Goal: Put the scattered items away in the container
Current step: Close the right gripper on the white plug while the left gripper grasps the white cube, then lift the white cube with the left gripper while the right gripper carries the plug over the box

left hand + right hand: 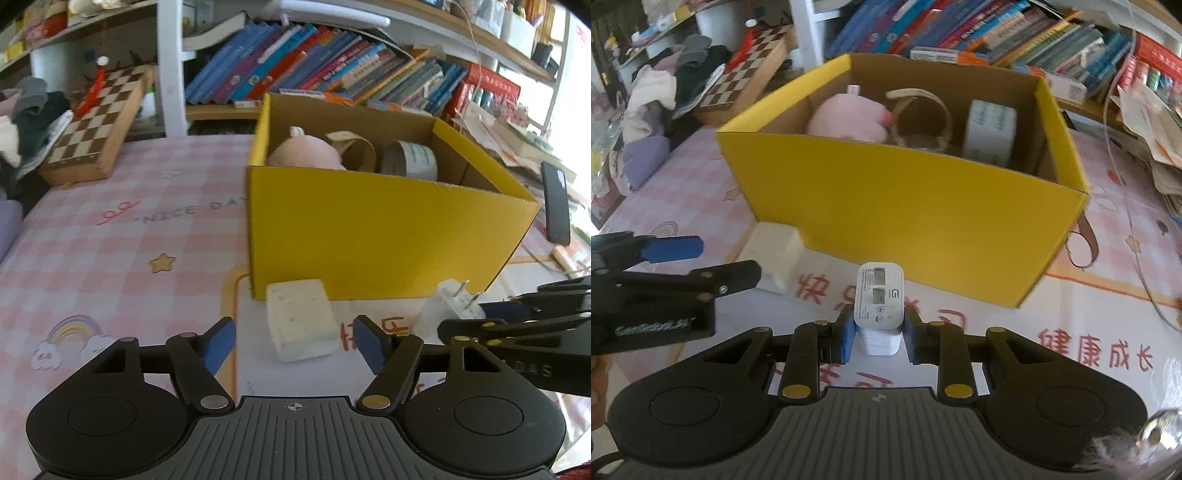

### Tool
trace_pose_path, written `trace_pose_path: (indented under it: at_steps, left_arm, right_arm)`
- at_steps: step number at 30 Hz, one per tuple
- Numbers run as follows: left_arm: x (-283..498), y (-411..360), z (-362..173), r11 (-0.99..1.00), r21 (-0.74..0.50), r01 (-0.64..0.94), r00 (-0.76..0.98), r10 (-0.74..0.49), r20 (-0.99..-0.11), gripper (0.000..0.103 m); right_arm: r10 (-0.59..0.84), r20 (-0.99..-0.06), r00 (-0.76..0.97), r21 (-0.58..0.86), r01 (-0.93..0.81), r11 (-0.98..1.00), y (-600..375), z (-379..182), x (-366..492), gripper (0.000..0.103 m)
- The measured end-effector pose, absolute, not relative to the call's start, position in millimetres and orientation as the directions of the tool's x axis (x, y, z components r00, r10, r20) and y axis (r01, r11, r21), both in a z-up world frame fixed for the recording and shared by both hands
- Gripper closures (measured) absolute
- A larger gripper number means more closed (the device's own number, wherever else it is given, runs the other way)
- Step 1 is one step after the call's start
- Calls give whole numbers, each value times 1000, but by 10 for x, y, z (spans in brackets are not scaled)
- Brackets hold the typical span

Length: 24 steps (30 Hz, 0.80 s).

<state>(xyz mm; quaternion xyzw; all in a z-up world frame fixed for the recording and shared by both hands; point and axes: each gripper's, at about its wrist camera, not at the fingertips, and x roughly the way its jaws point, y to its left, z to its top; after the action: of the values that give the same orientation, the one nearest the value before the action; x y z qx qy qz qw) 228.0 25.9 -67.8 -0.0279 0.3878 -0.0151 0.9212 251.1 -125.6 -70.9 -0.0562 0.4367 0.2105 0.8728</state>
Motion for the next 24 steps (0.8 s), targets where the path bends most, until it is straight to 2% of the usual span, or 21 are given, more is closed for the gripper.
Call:
trace_pose_path:
  at_steps: [5,10,14,18,24]
  left_arm:
    - [2435,169,-771,999,-29,18,680,-33,-733,32]
    - [2494,177,-840,1000,-18,11,654,-21,-756,39]
    - [2514,188,-876,1000,-20,12,642,-23,-767,48]
    - [2518,157,-863,999,-16,39,640,-37,-767,61]
    - [2431,215,-803,997,-59,51,640,-79,-764,69]
  right_arm:
    - [332,-783,526,90,-431,898,-1293,-722,2536,77]
    - [340,-783,520,100,-435,895,-1275,-747,2603,76]
    - [337,-789,515,106,-426,899,-1256,-772,2662,75]
    - [325,-797,509,99,-420,902,-1217,-809,2689,75]
    - [322,-795,515,103,-408,907,-1226,-800,2650,78]
